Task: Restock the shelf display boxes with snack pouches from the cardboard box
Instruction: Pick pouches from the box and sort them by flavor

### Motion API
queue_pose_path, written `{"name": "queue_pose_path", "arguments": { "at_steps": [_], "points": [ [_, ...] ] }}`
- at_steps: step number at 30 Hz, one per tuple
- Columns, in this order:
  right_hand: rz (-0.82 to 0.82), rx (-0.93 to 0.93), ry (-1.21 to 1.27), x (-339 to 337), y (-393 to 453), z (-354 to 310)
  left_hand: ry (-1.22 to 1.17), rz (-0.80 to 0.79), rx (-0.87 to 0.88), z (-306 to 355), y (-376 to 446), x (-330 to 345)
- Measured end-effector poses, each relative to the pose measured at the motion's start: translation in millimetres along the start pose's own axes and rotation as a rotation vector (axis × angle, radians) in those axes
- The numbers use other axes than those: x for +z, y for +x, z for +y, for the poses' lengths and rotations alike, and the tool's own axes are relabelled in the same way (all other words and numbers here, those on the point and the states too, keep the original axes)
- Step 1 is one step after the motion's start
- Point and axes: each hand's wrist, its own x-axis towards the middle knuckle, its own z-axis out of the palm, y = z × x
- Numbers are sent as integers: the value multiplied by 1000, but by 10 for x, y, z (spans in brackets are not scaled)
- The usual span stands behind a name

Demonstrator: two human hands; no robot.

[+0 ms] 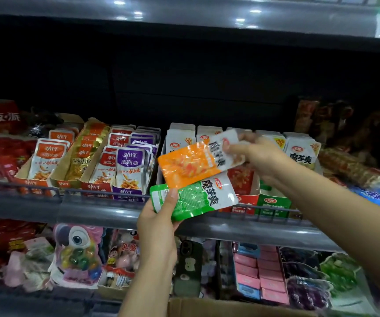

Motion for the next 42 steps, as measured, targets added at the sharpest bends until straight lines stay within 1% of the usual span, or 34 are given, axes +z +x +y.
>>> {"name": "queue_pose_path", "arguments": {
  "at_steps": [2, 3, 5, 7, 9, 13, 16, 20, 22, 24, 29, 31, 33, 34, 36, 38, 40, 41, 42],
  "points": [
    [153, -80, 5, -61, 114, -93, 6, 49, 12, -5, 17, -5],
    [235, -149, -43, -100, 196, -131, -7, 67, 7, 2, 25, -4],
    [378, -283, -224, -166, 372, -192, -18, 99, -1, 4, 46, -11],
    [446, -313, -388, -177, 514, -245, -16, 119, 6, 3, 61, -8],
    [430, -311, -558, -122, 606, -265, -28, 129, 3, 2, 66, 1],
    [282, -364, -839, 51, 759, -157, -65, 148, -9, 3, 82, 10],
    [220, -383, -1026, 114, 858, -48, -77, 153, 2, 2, 105, 1],
    [201, -478, -1271, 160, 952, 63, -81, 158, -11, -13, 123, -3],
    [223, -505, -1333, 164, 1011, 108, -70, 158, -11, -22, 126, -2],
    [233, -490, -1300, 151, 1050, 132, -63, 159, -12, -28, 129, -2],
    [154, -432, -909, 94, 969, 135, -46, 151, -30, -30, 117, 8],
    [162, -459, -828, 53, 883, 138, -42, 134, -28, -28, 97, 20],
    [153, -435, -758, 14, 722, 121, -58, 109, -33, -23, 73, 47],
    [115, -405, -700, -5, 614, 114, -75, 91, -41, -24, 63, 60],
    [-12, -355, -617, -59, 362, 107, -109, 50, -65, -31, 43, 84],
    [-193, -274, -586, -154, 104, 122, -128, 9, -85, -52, 30, 105],
    [-381, -142, -477, -250, -127, 165, -126, -25, -102, -89, 20, 132],
    [-437, -110, -432, -295, -212, 197, -126, -49, -109, -110, 13, 146],
    [-452, -100, -383, -340, -270, 241, -130, -85, -109, -127, 3, 161]
  ]
}}
